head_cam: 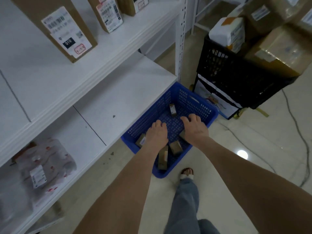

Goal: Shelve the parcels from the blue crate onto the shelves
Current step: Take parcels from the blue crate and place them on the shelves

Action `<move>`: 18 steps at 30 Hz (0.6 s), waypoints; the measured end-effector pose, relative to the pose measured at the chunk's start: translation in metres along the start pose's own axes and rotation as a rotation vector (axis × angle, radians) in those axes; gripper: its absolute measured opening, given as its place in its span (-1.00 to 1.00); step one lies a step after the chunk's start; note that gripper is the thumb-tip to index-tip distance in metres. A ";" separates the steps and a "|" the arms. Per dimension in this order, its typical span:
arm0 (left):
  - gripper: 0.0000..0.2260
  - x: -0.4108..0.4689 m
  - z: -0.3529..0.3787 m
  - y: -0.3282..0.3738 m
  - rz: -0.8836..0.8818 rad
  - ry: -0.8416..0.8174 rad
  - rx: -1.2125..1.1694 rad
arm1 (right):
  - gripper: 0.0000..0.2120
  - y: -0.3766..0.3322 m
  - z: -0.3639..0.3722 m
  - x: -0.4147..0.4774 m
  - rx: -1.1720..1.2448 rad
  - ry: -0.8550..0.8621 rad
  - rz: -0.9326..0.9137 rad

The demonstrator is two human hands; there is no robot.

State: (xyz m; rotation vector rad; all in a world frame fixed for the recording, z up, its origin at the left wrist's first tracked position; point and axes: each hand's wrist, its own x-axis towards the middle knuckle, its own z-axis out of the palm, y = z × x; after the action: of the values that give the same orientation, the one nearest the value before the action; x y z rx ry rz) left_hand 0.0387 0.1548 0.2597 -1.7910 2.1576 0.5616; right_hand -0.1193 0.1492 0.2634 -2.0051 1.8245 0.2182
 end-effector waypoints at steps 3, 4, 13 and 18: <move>-0.54 0.041 0.013 0.009 -0.073 -0.064 -0.121 | -0.39 0.019 0.004 0.041 0.021 -0.111 0.010; -0.58 0.054 0.019 0.012 -0.101 -0.087 -0.162 | -0.37 0.025 0.008 0.054 0.022 -0.134 0.011; -0.65 0.175 0.122 0.013 -0.357 -0.270 -0.527 | -0.35 0.072 0.125 0.181 0.096 -0.345 0.021; -0.69 0.237 0.243 -0.002 -0.560 -0.338 -0.672 | -0.49 0.097 0.243 0.241 0.227 -0.496 0.045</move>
State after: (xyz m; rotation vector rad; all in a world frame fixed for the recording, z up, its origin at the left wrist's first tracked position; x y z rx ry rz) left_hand -0.0124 0.0603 -0.0623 -2.2738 1.2218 1.4160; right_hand -0.1445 0.0228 -0.0679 -1.5807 1.5027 0.4549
